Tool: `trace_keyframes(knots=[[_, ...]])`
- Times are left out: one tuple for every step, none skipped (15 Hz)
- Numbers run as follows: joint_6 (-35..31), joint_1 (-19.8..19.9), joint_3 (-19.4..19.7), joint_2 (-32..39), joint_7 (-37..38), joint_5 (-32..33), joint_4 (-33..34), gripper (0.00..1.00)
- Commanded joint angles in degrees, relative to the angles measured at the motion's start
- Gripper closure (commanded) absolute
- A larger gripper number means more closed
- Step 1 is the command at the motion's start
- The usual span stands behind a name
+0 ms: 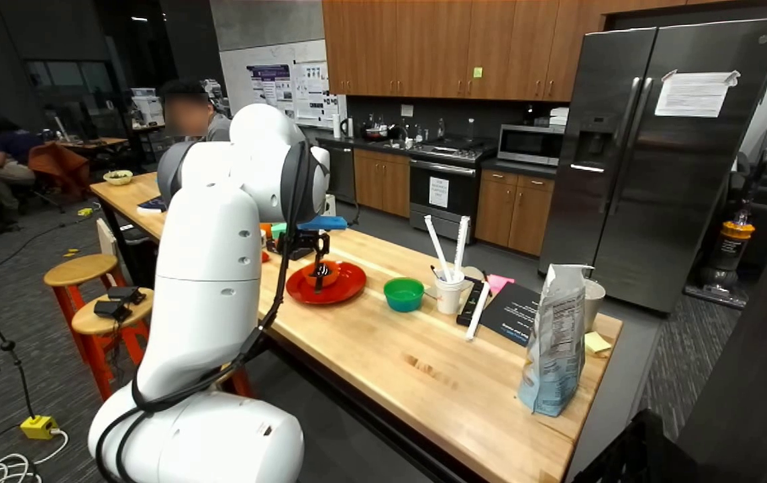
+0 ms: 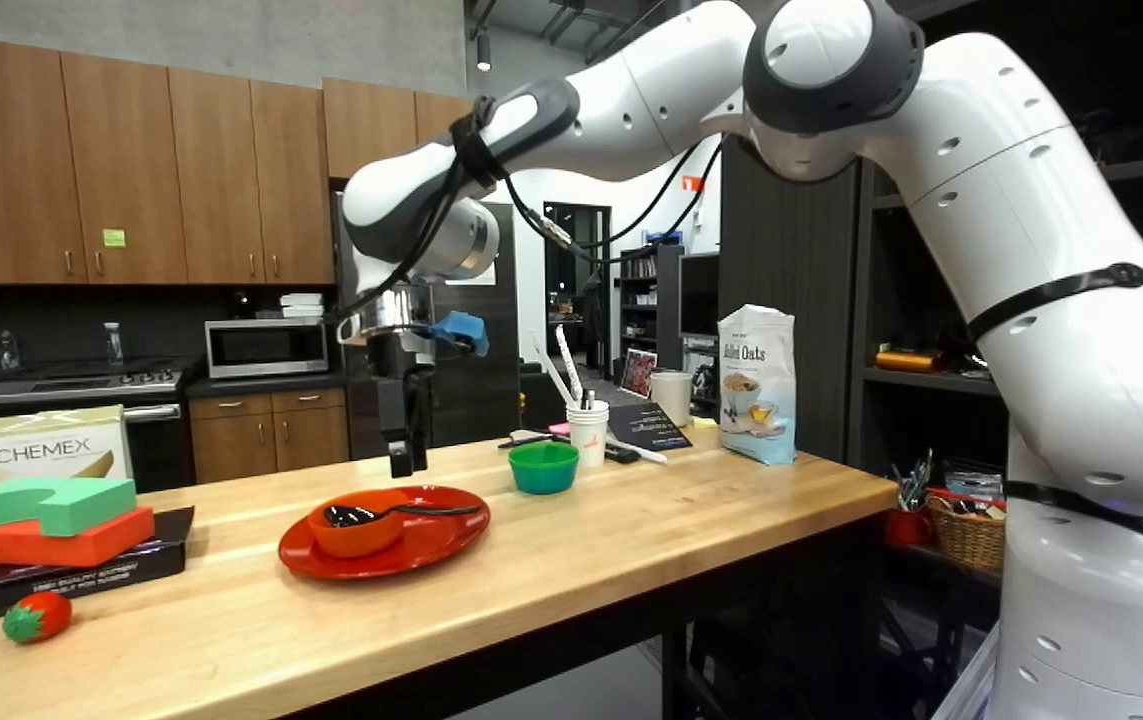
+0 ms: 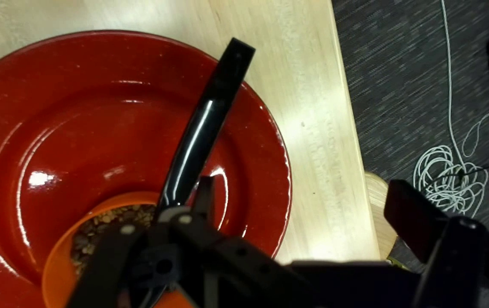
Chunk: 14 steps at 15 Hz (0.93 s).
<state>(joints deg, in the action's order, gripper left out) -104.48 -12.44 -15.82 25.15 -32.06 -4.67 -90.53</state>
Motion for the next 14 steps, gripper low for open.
trace_keyframes(knots=[[1.3, -0.6, -0.1, -1.3, 3.0, 0.4, -0.2, 0.00], [1.2, -0.7, -0.1, -1.4, 3.5, 0.4, -0.4, 0.00], [1.1, -0.8, -0.1, -1.4, 4.0, 0.4, -0.5, 0.00], [1.1, -0.9, -0.1, -1.5, 4.5, 0.3, -0.5, 0.00], [1.1, -0.9, -0.1, -1.4, 4.9, 0.3, -0.5, 0.00], [1.1, -1.1, -0.1, -1.3, 5.4, 0.4, -0.5, 0.00], [1.1, -1.1, -0.1, -1.3, 5.7, 0.4, -0.5, 0.00], [1.0, -1.3, -0.1, -1.2, 6.2, 0.6, -0.4, 0.00], [1.3, -1.3, -0.1, -1.1, 6.3, 0.6, -0.2, 0.00], [1.5, -1.2, 0.0, -1.1, 6.1, 0.8, 0.0, 0.00], [1.4, -1.1, 0.0, -1.1, 5.7, 0.9, 0.1, 0.00], [0.4, -1.1, -0.3, 0.1, 5.2, 0.2, 0.3, 0.00], [0.4, -1.1, -0.3, 0.1, 5.2, 0.2, 0.3, 0.00], [0.4, -1.1, -0.3, 0.1, 5.2, 0.2, 0.3, 0.00]])
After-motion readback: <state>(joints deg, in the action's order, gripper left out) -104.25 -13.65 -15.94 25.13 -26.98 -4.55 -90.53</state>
